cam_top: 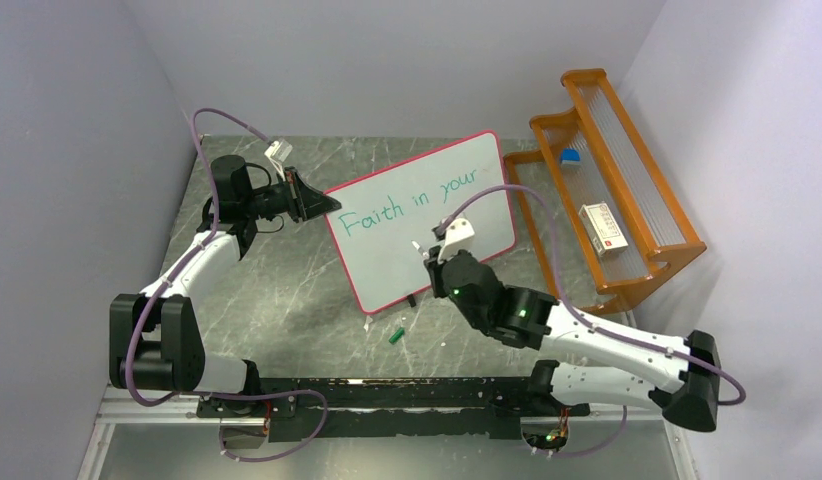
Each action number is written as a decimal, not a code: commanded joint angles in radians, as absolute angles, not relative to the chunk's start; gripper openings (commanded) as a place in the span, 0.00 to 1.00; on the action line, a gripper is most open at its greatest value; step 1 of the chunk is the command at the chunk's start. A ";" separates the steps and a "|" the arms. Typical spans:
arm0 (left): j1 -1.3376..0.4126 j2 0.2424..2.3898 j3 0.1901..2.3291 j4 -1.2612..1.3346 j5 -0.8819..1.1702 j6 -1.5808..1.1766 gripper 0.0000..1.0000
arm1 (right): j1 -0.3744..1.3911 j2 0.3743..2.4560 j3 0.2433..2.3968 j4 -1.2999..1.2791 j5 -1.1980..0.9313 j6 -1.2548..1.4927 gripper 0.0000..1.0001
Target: Write a sentence on the whiteboard
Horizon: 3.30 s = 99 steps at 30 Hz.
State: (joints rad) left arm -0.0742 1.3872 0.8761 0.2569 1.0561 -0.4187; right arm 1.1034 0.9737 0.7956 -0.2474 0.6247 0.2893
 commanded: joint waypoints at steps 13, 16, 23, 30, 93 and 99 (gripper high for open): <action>-0.095 1.394 0.859 0.168 0.989 -0.346 0.05 | 1.272 1.232 0.883 -0.126 0.770 0.309 0.00; -0.095 1.393 0.858 0.172 0.991 -0.348 0.05 | 1.272 1.250 0.898 -0.121 0.770 0.309 0.00; -0.095 1.393 0.858 0.173 0.993 -0.350 0.05 | 1.270 1.283 0.922 -0.125 0.807 0.307 0.00; -0.095 1.396 0.859 0.171 0.993 -0.349 0.05 | 1.269 1.312 0.941 -0.127 0.836 0.290 0.00; -0.095 1.394 0.865 0.164 0.996 -0.344 0.05 | 1.204 1.364 0.979 -0.164 0.690 0.261 0.00; -0.095 1.394 0.864 0.166 0.996 -0.344 0.05 | 1.204 1.368 0.980 -0.188 0.690 0.263 0.00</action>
State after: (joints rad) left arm -0.0757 1.3819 0.8761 0.2451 1.0500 -0.4114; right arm 1.2118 1.3613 0.9630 -0.1486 0.7044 0.2535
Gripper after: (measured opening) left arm 0.085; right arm 0.120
